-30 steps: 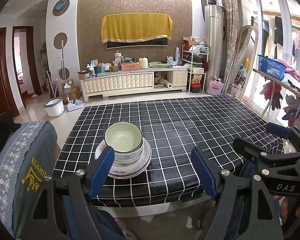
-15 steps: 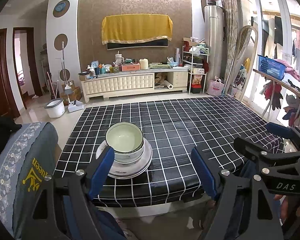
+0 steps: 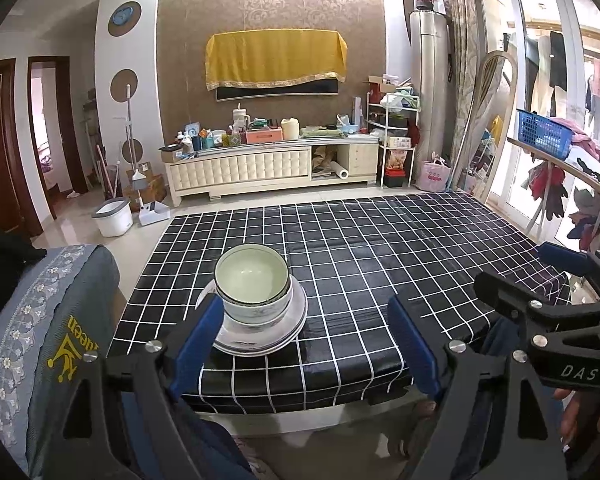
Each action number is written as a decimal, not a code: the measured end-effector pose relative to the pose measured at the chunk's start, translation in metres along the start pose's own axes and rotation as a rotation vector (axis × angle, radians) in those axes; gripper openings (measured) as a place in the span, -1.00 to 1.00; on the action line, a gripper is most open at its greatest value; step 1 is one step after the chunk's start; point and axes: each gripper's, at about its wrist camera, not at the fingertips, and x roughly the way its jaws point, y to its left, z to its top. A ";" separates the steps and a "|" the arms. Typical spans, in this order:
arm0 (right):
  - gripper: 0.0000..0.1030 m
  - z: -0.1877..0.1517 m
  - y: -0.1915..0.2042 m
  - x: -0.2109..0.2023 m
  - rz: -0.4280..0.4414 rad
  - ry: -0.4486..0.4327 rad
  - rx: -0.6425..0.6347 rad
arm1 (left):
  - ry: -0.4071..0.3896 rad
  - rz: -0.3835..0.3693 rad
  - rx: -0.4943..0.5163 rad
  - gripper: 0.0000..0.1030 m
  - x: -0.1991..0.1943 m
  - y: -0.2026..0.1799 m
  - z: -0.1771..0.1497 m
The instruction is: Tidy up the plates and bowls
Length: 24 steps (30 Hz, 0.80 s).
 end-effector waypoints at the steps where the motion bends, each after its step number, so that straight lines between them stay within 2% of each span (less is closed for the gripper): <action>1: 0.99 0.000 0.000 0.000 -0.001 0.000 0.001 | 0.000 0.000 -0.002 0.60 0.000 0.000 0.000; 24: 0.99 -0.007 0.002 0.001 -0.004 0.017 -0.004 | 0.002 0.002 -0.008 0.60 -0.004 0.001 -0.008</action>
